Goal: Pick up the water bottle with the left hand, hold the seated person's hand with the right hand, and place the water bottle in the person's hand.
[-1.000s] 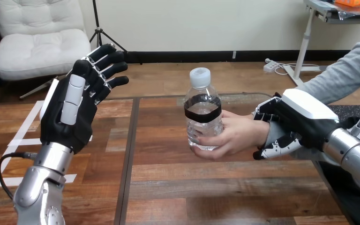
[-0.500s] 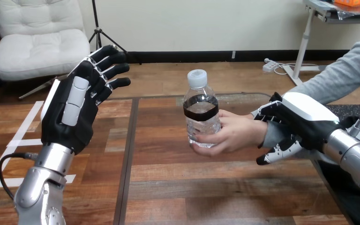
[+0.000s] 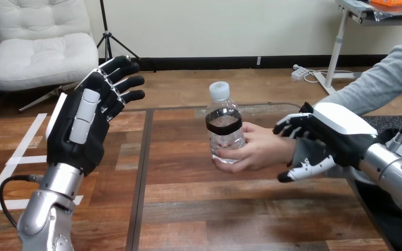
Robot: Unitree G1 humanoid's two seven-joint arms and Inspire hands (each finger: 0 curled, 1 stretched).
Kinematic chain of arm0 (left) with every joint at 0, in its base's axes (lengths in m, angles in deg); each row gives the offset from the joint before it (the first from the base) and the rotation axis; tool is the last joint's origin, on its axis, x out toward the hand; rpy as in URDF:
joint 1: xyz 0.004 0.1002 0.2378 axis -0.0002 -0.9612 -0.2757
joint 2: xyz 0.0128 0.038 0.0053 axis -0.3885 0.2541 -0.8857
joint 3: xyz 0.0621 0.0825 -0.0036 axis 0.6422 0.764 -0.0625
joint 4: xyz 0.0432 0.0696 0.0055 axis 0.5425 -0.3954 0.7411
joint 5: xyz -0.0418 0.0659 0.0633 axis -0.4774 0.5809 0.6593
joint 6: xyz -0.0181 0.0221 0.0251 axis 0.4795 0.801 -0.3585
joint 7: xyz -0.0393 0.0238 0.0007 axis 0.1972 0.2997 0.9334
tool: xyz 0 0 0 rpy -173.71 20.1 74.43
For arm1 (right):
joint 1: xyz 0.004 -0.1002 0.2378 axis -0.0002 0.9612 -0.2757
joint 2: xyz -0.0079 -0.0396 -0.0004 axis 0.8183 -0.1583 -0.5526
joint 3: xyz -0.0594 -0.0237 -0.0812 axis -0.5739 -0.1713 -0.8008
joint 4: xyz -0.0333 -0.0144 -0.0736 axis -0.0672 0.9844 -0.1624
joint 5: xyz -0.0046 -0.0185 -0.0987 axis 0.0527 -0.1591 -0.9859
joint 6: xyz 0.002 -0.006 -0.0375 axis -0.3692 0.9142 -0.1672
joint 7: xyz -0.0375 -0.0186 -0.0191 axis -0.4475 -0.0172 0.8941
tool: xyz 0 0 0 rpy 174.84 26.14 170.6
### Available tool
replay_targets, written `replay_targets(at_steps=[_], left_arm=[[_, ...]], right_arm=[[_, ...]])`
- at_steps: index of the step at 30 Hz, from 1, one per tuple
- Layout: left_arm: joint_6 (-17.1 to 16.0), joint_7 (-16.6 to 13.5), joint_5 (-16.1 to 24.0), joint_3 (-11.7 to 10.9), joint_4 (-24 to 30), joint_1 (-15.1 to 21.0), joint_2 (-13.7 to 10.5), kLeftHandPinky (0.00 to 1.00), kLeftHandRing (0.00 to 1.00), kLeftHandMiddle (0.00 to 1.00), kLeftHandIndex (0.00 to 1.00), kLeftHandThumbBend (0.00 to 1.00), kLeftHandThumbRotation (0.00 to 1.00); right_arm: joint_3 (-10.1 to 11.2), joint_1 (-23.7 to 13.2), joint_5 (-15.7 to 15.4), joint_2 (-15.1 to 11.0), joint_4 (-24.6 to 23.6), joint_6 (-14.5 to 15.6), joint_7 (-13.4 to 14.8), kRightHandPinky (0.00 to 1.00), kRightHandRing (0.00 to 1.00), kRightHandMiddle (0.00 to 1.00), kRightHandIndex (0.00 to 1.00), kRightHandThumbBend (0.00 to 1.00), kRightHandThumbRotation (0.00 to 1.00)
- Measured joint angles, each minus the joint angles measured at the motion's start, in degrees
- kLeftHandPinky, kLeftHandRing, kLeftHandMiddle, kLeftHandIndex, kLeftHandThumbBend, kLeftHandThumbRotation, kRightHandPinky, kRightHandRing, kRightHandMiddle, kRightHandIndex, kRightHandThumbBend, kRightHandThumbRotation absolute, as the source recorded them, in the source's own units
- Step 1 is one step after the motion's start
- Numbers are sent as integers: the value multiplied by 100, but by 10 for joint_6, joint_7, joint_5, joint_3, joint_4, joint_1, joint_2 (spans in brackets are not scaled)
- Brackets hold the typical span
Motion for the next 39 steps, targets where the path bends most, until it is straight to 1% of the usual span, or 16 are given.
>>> replay_targets(at_steps=[1,10,14,18,19,22,26,29,30,32,36,39], left_arm=[[0,0,0,0,0,0,0,72,75,78,73,83,75],[0,-5,0,2,1,-3,1,72,75,77,73,82,75],[1,-8,0,3,2,-5,1,72,75,78,72,81,75],[1,-10,0,4,3,-8,1,71,75,78,72,81,75],[2,-10,0,4,3,-9,1,71,75,78,72,81,75],[4,-10,0,5,3,-11,1,71,75,78,72,81,75],[5,-10,0,5,3,-12,1,71,76,78,72,81,75],[5,-10,0,6,3,-13,1,71,76,78,72,81,75],[5,-10,0,6,3,-13,1,71,76,78,72,81,75],[5,-12,0,7,3,-14,1,71,76,78,72,80,75],[5,-13,0,9,3,-14,1,71,76,79,72,80,76],[6,-15,1,12,4,-14,1,72,76,79,73,80,76]], right_arm=[[0,0,1,0,-1,0,-1,63,74,76,78,100,67],[1,2,10,0,-22,1,-12,65,76,78,79,100,77],[2,2,13,0,-27,-1,-13,67,78,79,80,100,80],[2,4,26,0,-31,0,-19,70,79,80,81,100,83],[3,4,29,0,-32,0,-20,73,80,81,81,100,84],[3,6,35,0,-33,0,-22,76,81,82,82,100,86],[3,7,37,0,-33,0,-23,79,82,82,82,100,88],[3,9,46,0,-32,-1,-24,80,82,83,83,100,90],[3,9,48,0,-32,-2,-24,81,82,83,83,100,90],[3,9,54,0,-31,-2,-24,77,82,84,84,100,91],[6,9,67,1,-29,-2,-24,73,82,84,85,100,96],[12,9,83,4,-22,-8,-24,70,81,84,86,100,99]])
